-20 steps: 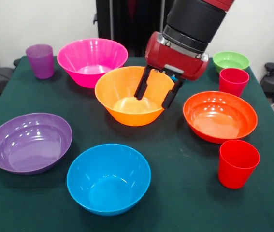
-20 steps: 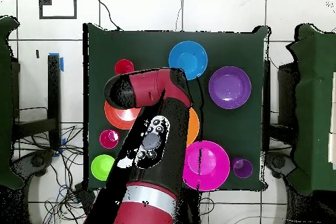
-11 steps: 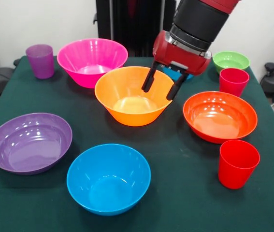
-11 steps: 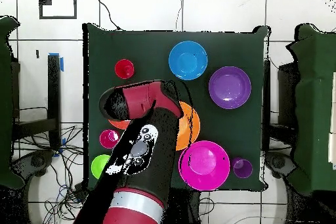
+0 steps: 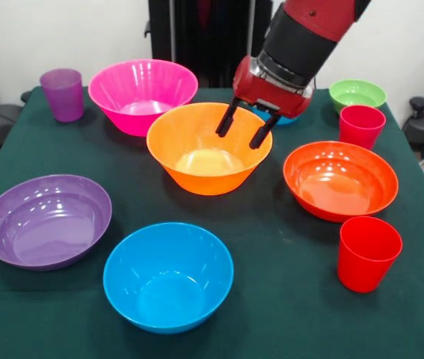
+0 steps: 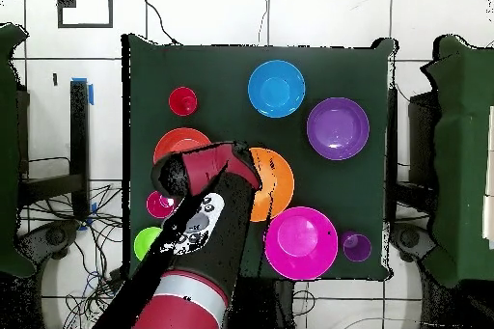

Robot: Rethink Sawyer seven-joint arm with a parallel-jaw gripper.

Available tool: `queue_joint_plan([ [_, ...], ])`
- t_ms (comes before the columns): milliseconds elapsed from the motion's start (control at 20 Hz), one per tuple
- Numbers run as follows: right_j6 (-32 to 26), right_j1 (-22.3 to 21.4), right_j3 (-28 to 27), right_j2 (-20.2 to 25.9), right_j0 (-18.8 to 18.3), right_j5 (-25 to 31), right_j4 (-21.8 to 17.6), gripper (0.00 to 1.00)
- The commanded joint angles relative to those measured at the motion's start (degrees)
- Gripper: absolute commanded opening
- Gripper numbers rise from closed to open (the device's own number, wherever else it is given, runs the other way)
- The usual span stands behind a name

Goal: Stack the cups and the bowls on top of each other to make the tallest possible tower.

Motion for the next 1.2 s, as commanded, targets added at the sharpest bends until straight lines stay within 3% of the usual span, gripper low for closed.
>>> queue_joint_plan([
  [50,12.70,6.09,5.53,3.66,0.78,-7.78,1.08,1.00],
  [250,13.81,6.18,6.07,4.55,0.94,-9.69,2.50,1.00],
  [550,12.21,4.23,6.24,4.76,1.29,-6.76,3.28,1.00],
  [1200,4.62,-8.66,11.87,5.24,1.65,4.94,1.71,1.00],
])
